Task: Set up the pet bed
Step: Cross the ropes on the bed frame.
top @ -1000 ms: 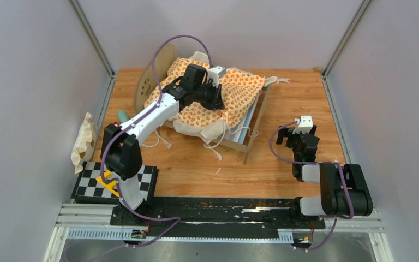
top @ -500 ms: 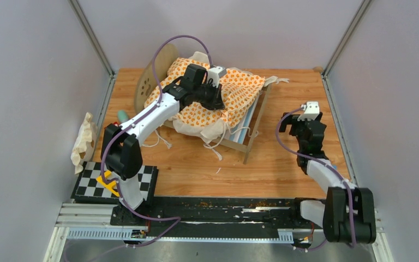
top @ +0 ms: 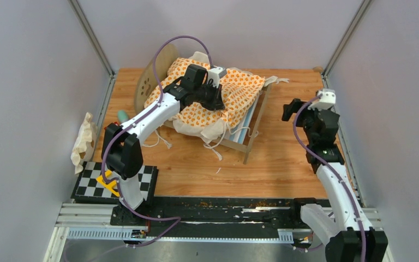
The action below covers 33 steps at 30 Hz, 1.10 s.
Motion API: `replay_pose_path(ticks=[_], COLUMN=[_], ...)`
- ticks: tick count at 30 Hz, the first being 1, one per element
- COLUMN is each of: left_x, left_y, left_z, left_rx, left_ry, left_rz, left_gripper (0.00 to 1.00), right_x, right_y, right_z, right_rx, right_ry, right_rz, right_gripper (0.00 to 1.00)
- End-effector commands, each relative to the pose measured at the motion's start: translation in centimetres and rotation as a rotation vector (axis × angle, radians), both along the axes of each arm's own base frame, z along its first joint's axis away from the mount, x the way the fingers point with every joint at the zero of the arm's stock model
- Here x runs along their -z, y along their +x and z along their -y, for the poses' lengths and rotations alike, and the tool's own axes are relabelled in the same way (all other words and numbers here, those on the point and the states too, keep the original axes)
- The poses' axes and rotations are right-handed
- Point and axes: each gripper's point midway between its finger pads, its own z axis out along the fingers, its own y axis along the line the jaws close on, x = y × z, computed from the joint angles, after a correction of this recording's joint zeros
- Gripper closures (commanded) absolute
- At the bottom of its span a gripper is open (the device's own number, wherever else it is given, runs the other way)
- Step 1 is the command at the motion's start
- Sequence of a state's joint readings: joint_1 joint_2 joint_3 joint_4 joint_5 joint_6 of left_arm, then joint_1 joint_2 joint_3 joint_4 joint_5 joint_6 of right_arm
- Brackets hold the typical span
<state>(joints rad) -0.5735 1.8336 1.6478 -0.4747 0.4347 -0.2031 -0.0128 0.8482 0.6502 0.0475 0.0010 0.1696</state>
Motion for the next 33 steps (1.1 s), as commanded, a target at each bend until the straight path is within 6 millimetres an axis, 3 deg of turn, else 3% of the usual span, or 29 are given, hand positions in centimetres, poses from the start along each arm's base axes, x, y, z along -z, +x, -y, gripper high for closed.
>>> replay_pose_path(ticks=[1, 7, 11, 19, 30, 33], left_x=[-0.8, -0.9, -0.9, -0.8, -0.7, -0.8], left_y=[0.4, 0.3, 0.3, 0.3, 0.4, 0.4], left_z=[0.2, 0.3, 0.3, 0.3, 0.3, 0.2], left_rx=[-0.002, -0.001, -0.001, 0.000, -0.002, -0.002], left_ry=[-0.020, -0.021, -0.019, -0.019, -0.019, -0.018], left_rz=[0.021, 0.020, 0.020, 0.018, 0.013, 0.017], left_gripper=[1.00, 1.00, 1.00, 1.00, 1.00, 1.00], right_x=[0.0, 1.2, 3.1, 4.8, 7.9, 8.6], right_y=[-0.2, -2.5, -3.9, -5.9, -5.3, -4.6], right_z=[-7.4, -16.7, -19.8, -22.9, -26.1, -26.1], right_rx=[-0.282, -0.597, -0.725, -0.860, -0.867, -0.812], right_ry=[-0.105, -0.293, -0.337, -0.377, -0.408, -0.421], right_rz=[-0.120, -0.122, -0.140, -0.135, -0.181, -0.192], right_gripper=[0.07, 0.38, 0.47, 0.50, 0.55, 0.59])
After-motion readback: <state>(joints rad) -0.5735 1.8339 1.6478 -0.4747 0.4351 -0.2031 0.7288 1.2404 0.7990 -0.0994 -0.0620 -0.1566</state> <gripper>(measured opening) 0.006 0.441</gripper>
